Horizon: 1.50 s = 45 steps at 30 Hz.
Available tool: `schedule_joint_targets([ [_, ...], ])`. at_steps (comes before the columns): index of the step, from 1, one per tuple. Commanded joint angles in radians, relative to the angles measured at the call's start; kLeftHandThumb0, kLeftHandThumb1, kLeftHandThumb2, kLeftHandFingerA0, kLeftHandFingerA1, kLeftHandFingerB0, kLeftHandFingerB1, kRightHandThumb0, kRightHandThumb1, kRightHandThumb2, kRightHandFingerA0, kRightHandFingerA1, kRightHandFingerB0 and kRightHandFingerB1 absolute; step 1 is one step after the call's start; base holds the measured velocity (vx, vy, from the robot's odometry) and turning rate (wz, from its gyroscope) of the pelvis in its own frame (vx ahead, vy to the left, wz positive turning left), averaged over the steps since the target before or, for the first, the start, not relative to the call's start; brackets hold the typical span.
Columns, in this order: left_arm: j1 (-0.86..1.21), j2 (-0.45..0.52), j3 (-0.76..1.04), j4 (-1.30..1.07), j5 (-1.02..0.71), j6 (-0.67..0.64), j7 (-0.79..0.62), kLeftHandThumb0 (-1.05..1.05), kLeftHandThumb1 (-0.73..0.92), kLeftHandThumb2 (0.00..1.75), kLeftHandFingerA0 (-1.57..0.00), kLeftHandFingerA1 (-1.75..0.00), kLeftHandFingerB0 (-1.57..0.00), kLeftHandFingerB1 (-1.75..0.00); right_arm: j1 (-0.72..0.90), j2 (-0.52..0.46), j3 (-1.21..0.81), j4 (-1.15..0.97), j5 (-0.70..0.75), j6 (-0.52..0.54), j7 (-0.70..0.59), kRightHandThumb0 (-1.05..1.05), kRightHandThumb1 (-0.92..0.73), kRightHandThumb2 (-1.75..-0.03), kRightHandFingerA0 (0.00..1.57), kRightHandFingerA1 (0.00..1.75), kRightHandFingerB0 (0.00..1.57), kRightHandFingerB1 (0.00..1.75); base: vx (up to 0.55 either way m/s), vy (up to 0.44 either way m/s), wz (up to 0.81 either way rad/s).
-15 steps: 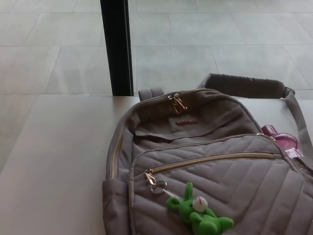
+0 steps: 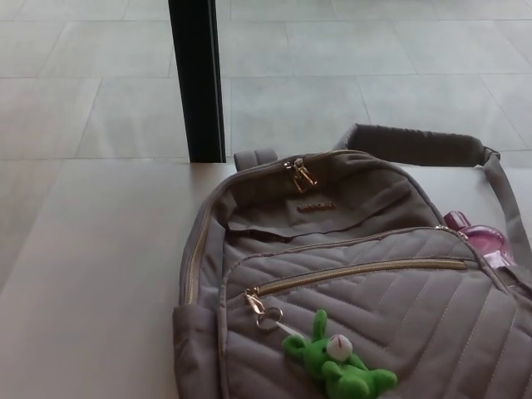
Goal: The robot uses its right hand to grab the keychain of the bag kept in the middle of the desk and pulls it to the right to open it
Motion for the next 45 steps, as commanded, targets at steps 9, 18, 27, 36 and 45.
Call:
schedule_joint_targets([
  [9,-0.006,0.023,-0.011,0.007,-0.012,-0.06,-0.019,-0.5,0.57,0.57,-0.59,-0.54,-0.56,-0.4,-0.062,0.048,0.187,-1.099,0.274,0.284,0.021,-0.82,-0.45,-0.89,0.31,0.58,0.19,0.44,0.0,0.0,0.0],
  [18,-0.019,0.028,-0.016,0.023,-0.006,-0.064,-0.022,-0.52,0.57,0.57,-0.6,-0.49,-0.54,-0.39,0.017,0.048,0.555,-1.394,-0.008,0.294,0.152,-0.72,-0.44,-0.83,0.28,0.55,0.18,0.42,0.0,0.0,0.0],
  [27,-0.022,0.029,-0.025,0.025,0.003,-0.066,-0.018,-0.52,0.57,0.58,-0.61,-0.54,-0.56,-0.4,0.041,0.073,0.735,-1.398,-0.177,0.221,0.207,-0.69,-0.55,-0.58,0.32,0.52,0.31,0.34,0.0,0.0,0.0],
  [36,-0.018,0.031,-0.018,0.03,-0.009,-0.063,-0.016,-0.52,0.57,0.58,-0.63,-0.53,-0.56,-0.4,0.012,0.029,0.806,-1.394,-0.244,0.231,0.227,-0.71,-0.52,-0.57,0.38,0.56,0.38,0.38,0.0,0.0,0.0],
  [45,-0.022,0.034,-0.023,0.031,-0.015,-0.069,-0.022,-0.53,0.58,0.58,-0.61,-0.52,-0.6,-0.4,0.029,0.014,0.897,-1.391,-0.332,0.223,0.227,-0.73,-0.55,-0.58,0.55,0.65,0.51,0.42,0.0,0.0,0.0],
])
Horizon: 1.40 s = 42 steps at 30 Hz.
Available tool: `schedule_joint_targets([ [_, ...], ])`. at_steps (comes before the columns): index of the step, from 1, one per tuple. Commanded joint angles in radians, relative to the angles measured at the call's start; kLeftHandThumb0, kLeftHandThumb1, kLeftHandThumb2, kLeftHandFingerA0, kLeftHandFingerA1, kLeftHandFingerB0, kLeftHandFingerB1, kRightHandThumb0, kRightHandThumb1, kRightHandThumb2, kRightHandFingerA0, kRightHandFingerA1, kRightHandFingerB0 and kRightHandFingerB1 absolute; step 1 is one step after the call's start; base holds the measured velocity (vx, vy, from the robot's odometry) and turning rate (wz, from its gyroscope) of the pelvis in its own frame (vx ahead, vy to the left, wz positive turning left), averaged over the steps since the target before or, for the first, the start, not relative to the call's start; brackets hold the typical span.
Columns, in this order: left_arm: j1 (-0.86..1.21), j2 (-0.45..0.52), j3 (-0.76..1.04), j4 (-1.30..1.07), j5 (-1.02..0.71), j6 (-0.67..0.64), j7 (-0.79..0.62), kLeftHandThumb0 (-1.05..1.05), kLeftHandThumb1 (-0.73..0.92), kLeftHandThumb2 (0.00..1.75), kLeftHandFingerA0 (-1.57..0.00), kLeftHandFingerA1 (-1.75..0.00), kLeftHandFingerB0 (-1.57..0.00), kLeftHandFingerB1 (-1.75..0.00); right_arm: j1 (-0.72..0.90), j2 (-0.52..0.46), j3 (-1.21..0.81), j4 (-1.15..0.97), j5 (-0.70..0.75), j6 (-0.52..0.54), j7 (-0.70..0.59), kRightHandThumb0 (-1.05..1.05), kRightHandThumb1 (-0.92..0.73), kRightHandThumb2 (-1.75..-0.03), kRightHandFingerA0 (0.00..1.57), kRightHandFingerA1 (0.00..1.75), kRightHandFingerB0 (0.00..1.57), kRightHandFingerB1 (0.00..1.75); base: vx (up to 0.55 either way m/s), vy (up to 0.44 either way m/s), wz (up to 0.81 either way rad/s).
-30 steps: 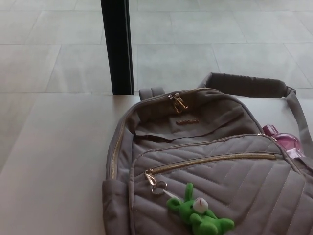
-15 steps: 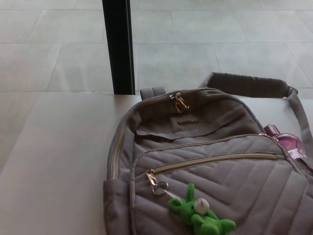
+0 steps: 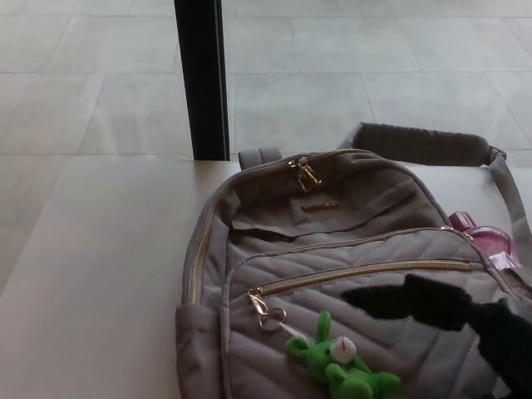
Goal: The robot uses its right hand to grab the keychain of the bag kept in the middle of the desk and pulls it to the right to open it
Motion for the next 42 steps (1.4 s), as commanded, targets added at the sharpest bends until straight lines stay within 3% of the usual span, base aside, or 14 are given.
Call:
schedule_joint_targets([
  [1,-0.002,0.035,-0.003,0.005,-0.014,-0.043,-0.015,-0.53,0.58,0.58,-0.61,-0.52,-0.6,-0.4,0.017,-0.023,0.05,-0.019,-0.141,0.037,0.056,-0.73,-0.55,-0.58,0.55,0.65,0.51,0.42,0.0,0.0,0.0],
  [2,-0.005,0.035,0.0,0.005,-0.019,-0.039,-0.017,-0.52,0.56,0.57,-0.61,-0.55,-0.6,-0.41,0.019,-0.021,0.053,-0.026,-0.15,0.041,0.056,-0.74,-0.42,-0.87,0.52,0.66,0.48,0.53,0.0,0.0,0.0],
  [4,-0.009,0.033,0.007,0.005,-0.027,-0.033,-0.019,-0.52,0.56,0.57,-0.61,-0.55,-0.6,-0.41,0.02,-0.016,0.059,-0.037,-0.163,0.05,0.06,-0.74,-0.42,-0.87,0.52,0.66,0.48,0.53,0.0,0.0,0.0],
  [5,-0.009,0.034,0.008,0.007,-0.029,-0.033,-0.019,-0.53,0.56,0.58,-0.6,-0.55,-0.61,-0.41,0.016,-0.014,0.062,-0.035,-0.181,0.038,0.057,-0.74,-0.56,-0.57,0.57,0.61,0.53,0.42,0.0,0.0,0.0],
  [25,0.003,0.033,-0.013,0.012,-0.022,-0.058,-0.03,-0.51,0.6,0.58,-0.63,-0.57,-0.6,-0.42,-0.004,0.063,0.115,-0.048,-0.365,0.009,0.041,-0.68,-0.55,-0.57,0.64,0.69,0.54,0.45,0.0,0.0,0.0],
  [26,0.004,0.035,-0.022,0.013,-0.011,-0.063,-0.025,-0.52,0.6,0.59,-0.62,-0.55,-0.6,-0.41,-0.007,0.069,0.116,-0.048,-0.364,0.012,0.041,-0.69,-0.42,-0.87,0.61,0.72,0.47,0.54,0.0,0.0,0.0],
  [27,0.005,0.035,-0.024,0.011,-0.011,-0.065,-0.025,-0.52,0.6,0.58,-0.62,-0.55,-0.61,-0.42,-0.009,0.075,0.116,-0.052,-0.37,0.018,0.044,-0.68,-0.42,-0.87,0.61,0.73,0.46,0.54,0.0,0.0,0.0],
  [28,0.006,0.034,-0.03,0.011,-0.006,-0.068,-0.014,-0.52,0.6,0.58,-0.64,-0.55,-0.63,-0.42,-0.008,0.084,0.116,-0.054,-0.364,0.02,0.043,-0.68,-0.54,-0.57,0.64,0.71,0.54,0.44,0.0,0.0,0.0],
  [33,0.003,0.03,-0.023,0.02,-0.02,-0.058,-0.025,-0.52,0.59,0.58,-0.64,-0.6,-0.63,-0.42,-0.004,0.113,0.112,-0.062,-0.364,0.032,0.044,-0.68,-0.53,-0.57,0.61,0.64,0.55,0.43,0.0,0.0,0.0],
  [34,0.004,0.027,-0.02,0.021,-0.025,-0.062,-0.035,-0.5,0.6,0.58,-0.62,-0.59,-0.63,-0.43,0.004,0.12,0.109,-0.056,-0.364,0.024,0.036,-0.69,-0.41,-0.86,0.6,0.7,0.45,0.52,0.0,0.0,0.0],
  [37,0.006,0.023,-0.018,0.022,-0.026,-0.064,-0.037,-0.5,0.6,0.58,-0.62,-0.59,-0.63,-0.43,0.007,0.125,0.106,-0.058,-0.368,0.023,0.042,-0.69,-0.41,-0.86,0.6,0.7,0.45,0.52,0.0,0.0,0.0],
  [38,0.011,0.023,-0.019,0.018,-0.025,-0.069,-0.038,-0.53,0.59,0.58,-0.63,-0.6,-0.64,-0.43,0.019,0.134,0.104,-0.064,-0.361,0.041,0.044,-0.68,-0.52,-0.57,0.61,0.64,0.44,0.4,0.0,0.0,0.0],
  [40,0.017,0.025,-0.033,0.018,-0.011,-0.074,-0.035,-0.54,0.61,0.59,-0.61,-0.57,-0.61,-0.42,0.032,0.145,0.081,-0.063,-0.36,0.058,0.038,-0.69,-0.52,-0.56,0.63,0.62,0.32,0.37,0.0,0.0,0.0],
  [42,0.022,0.025,-0.036,0.012,-0.012,-0.082,-0.041,-0.53,0.61,0.58,-0.6,-0.56,-0.6,-0.42,0.037,0.149,0.067,-0.069,-0.357,0.07,0.048,-0.68,-0.52,-0.56,0.63,0.62,0.3,0.36,0.0,0.0,0.0],
])
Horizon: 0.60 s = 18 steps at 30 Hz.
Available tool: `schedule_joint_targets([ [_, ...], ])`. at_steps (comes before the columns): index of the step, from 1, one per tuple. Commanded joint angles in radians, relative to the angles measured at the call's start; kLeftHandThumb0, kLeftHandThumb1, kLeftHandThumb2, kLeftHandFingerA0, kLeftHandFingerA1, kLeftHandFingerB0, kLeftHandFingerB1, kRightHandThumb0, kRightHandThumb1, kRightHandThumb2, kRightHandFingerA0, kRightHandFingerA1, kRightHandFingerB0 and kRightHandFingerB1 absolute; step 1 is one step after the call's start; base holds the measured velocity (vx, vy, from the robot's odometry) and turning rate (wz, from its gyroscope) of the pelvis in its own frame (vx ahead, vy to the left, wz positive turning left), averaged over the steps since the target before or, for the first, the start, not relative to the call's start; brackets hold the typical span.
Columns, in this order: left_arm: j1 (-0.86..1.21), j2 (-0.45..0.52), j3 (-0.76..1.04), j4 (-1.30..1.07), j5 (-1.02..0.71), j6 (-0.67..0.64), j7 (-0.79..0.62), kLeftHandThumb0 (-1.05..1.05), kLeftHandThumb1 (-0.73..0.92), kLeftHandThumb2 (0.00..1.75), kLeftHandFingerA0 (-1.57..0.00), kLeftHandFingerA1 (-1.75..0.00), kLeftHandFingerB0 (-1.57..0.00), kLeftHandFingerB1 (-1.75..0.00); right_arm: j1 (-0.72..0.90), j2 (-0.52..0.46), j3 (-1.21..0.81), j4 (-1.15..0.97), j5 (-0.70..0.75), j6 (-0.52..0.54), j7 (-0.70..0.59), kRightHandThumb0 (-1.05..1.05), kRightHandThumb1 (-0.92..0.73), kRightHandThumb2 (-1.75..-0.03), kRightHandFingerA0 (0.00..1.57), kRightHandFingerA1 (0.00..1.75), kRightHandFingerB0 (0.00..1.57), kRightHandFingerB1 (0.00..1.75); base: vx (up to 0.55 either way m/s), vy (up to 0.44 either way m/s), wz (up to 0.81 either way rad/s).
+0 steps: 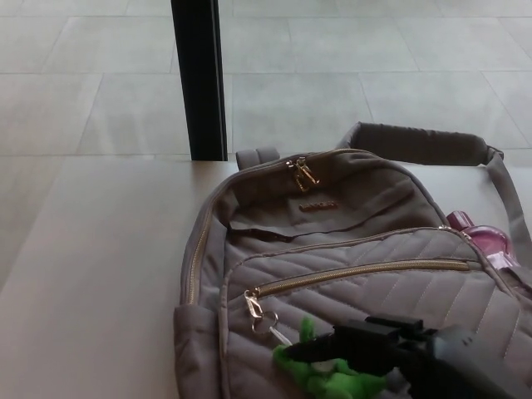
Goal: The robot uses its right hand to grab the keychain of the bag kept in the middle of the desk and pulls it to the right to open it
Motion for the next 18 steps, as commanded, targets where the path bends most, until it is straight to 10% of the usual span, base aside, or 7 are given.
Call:
schedule_joint_targets([
  [1,0.016,0.011,-0.012,-0.004,-0.005,-0.033,-0.012,-0.52,0.62,0.59,-0.6,-0.56,-0.61,-0.42,0.019,0.014,-0.042,-0.007,0.006,0.043,0.012,-0.7,-0.41,-0.81,0.64,0.7,0.23,0.46,0.0,0.0,0.0],
  [2,0.017,0.013,-0.014,-0.004,-0.005,-0.031,-0.015,-0.52,0.62,0.59,-0.6,-0.56,-0.6,-0.41,0.02,0.013,-0.053,-0.013,0.005,0.055,0.021,-0.66,-0.52,-0.56,0.63,0.64,0.27,0.38,0.0,0.0,0.0],
  [8,0.018,0.017,-0.04,-0.005,0.006,-0.034,-0.001,-0.54,0.63,0.59,-0.58,-0.53,-0.59,-0.41,0.024,0.014,-0.088,-0.013,0.009,0.056,0.028,-0.69,-0.41,-0.81,0.67,0.72,0.23,0.47,0.0,0.0,0.0],
  [18,0.032,0.014,-0.055,-0.029,-0.005,-0.035,-0.02,-0.52,0.64,0.6,-0.55,-0.49,-0.56,-0.41,0.047,0.002,-0.042,0.002,-0.006,0.032,0.054,-0.67,-0.51,-0.57,0.86,0.65,0.36,0.38,0.0,0.0,0.0],
])
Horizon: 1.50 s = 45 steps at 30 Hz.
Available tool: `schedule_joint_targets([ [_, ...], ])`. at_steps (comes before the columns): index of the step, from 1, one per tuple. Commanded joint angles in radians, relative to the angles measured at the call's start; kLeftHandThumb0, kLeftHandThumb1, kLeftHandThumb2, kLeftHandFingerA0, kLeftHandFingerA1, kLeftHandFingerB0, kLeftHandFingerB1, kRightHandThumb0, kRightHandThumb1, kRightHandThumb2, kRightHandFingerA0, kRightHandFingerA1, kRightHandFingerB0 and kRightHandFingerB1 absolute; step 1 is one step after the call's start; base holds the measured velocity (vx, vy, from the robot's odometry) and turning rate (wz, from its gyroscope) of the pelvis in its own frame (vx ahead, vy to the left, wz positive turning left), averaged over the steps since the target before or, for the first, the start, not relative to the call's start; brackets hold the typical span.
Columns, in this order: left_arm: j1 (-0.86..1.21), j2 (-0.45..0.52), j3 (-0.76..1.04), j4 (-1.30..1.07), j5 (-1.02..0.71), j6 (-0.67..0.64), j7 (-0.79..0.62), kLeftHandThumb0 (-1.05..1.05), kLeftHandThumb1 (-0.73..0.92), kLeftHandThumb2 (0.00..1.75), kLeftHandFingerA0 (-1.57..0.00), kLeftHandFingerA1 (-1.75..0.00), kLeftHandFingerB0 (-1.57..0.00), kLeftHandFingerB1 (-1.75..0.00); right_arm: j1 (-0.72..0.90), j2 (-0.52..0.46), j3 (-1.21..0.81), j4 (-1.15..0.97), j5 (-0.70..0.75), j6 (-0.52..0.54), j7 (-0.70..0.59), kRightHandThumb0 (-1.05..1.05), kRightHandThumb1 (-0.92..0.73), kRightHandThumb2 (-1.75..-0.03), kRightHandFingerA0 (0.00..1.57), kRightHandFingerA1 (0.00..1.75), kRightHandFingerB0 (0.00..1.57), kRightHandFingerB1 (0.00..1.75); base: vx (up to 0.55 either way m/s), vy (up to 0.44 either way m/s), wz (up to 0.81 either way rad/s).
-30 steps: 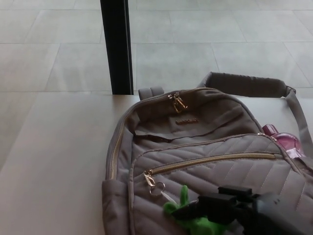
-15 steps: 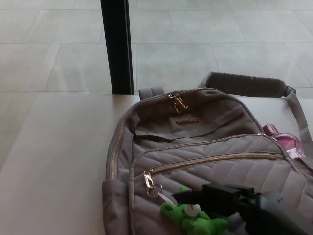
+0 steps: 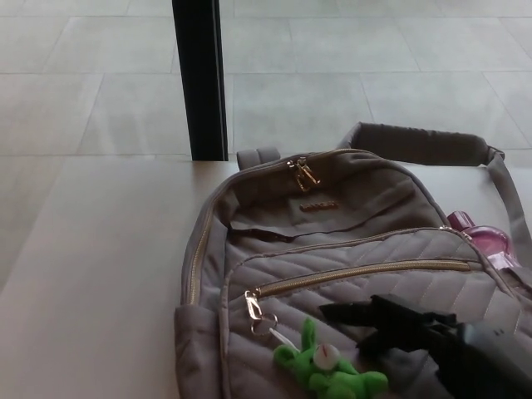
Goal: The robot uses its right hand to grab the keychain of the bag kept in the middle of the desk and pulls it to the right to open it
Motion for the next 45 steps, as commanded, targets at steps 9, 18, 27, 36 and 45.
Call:
schedule_joint_targets([
  [9,0.002,0.015,-0.013,-0.002,-0.002,-0.018,0.0,-0.54,0.65,0.6,-0.53,-0.48,-0.53,-0.4,0.016,-0.037,0.053,-0.004,-0.038,0.017,0.061,-0.65,-0.41,-0.8,0.79,0.75,0.31,0.49,0.0,0.0,0.0],
  [18,-0.005,0.008,0.0,0.004,-0.018,-0.028,-0.008,-0.54,0.67,0.6,-0.55,-0.51,-0.56,-0.42,-0.003,-0.043,-0.048,0.036,-0.116,0.019,0.008,-0.52,-0.43,-0.87,0.79,0.81,0.34,0.56,0.0,0.0,0.0],
  [27,-0.011,0.008,0.004,0.013,-0.015,-0.023,-0.006,-0.56,0.66,0.6,-0.57,-0.5,-0.57,-0.41,-0.01,-0.011,-0.079,0.032,-0.114,0.058,0.025,-0.52,-0.56,-0.58,0.87,0.81,0.42,0.4,0.0,0.0,0.0],
  [36,-0.014,0.001,0.007,0.009,-0.018,-0.027,-0.008,-0.57,0.66,0.6,-0.56,-0.52,-0.6,-0.42,-0.011,-0.002,0.002,0.03,-0.159,0.036,0.026,-0.55,-0.51,-0.57,0.91,0.71,0.43,0.4,0.0,0.0,0.0],
  [45,-0.009,0.006,-0.01,0.008,-0.001,-0.049,-0.005,-0.64,0.69,0.61,-0.57,-0.5,-0.55,-0.4,-0.027,-0.012,0.011,0.07,-0.178,0.024,0.01,-0.55,-0.48,-0.56,0.9,0.73,0.41,0.42,0.0,0.0,0.0],
])
